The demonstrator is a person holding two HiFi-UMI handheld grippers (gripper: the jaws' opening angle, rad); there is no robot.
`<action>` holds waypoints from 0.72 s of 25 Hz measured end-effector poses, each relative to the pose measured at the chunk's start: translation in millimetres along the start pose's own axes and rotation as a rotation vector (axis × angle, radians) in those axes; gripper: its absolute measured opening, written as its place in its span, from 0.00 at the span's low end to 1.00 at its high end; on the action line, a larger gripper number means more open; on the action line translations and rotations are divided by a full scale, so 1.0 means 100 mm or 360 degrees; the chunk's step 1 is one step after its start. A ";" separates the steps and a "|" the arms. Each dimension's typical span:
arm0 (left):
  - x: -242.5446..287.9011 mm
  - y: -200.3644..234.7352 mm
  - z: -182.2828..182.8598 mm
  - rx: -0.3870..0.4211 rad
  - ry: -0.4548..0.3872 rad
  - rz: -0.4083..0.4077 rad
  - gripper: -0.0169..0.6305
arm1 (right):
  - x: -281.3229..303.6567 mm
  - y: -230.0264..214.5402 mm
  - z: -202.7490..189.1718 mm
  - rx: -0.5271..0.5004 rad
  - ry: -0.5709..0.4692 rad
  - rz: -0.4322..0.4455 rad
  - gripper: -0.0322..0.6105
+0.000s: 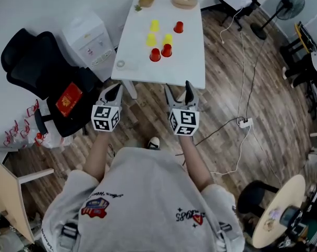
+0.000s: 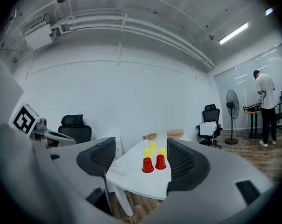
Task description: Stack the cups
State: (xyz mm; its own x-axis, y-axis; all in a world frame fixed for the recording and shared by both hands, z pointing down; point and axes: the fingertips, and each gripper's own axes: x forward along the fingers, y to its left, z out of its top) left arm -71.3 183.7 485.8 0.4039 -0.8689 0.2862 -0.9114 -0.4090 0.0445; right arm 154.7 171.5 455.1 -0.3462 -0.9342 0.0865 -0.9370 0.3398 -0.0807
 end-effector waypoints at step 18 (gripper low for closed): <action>1.44 0.61 0.11 -0.0066 0.0069 -0.0014 0.04 | 1.53 -0.28 -0.27 -0.0024 0.0169 0.0102 0.56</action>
State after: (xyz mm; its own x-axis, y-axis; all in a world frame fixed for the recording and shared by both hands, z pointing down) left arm -67.5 30.8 518.9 0.4088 -0.8522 0.3266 -0.9108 -0.4037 0.0865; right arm 127.0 22.0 497.2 -0.4074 -0.8940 0.1862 -0.9132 0.4006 -0.0748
